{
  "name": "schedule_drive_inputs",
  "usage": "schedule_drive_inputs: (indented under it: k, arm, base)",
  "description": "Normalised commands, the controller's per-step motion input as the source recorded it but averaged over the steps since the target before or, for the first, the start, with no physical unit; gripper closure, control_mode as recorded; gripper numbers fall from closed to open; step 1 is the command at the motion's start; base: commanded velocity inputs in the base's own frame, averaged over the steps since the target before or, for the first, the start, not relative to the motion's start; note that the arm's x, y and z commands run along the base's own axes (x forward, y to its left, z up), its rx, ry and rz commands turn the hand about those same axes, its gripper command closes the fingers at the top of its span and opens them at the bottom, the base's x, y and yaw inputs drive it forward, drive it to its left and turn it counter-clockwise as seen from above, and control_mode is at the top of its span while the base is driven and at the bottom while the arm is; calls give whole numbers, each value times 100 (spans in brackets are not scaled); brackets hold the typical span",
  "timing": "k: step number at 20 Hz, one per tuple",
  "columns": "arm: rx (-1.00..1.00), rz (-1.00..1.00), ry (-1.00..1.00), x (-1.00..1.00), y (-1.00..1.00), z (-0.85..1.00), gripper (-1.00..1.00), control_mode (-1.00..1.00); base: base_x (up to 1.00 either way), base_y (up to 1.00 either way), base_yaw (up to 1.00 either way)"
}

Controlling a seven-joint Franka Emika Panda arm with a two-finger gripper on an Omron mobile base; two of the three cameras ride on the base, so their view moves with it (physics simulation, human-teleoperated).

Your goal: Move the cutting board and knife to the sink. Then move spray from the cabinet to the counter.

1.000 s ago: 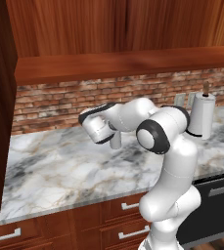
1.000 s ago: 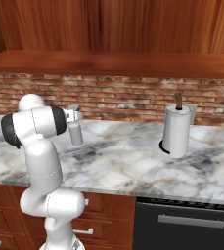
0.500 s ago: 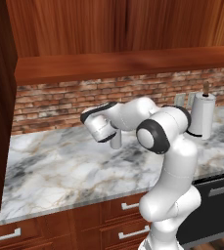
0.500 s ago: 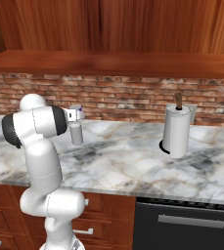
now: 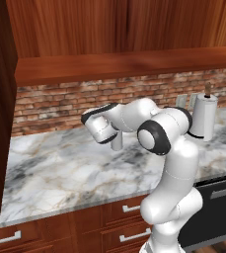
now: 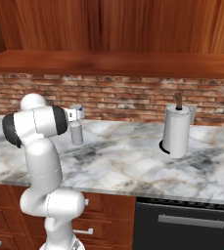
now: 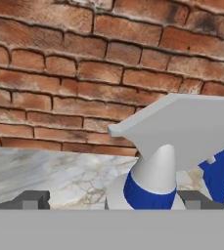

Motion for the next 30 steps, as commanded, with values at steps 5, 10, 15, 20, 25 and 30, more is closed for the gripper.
schedule_drive_inputs:
  k: [5,10,15,20,25,30]
  arm:
    - [0,0,-1,0,0,0,-100,-100]
    - [0,-15,-1,0,0,0,-100,-100]
    - [0,-21,-2,1,3,0,-100,-100]
    - [0,-7,0,8,11,0,-100,-100]
    - [0,0,0,-3,15,0,-100,-100]
    - [0,0,2,-25,30,-6,-100,-100]
  base:
    - [0,0,0]
    - [0,0,0]
    - [0,0,0]
    - [0,0,0]
    - [0,0,0]
    - [0,0,0]
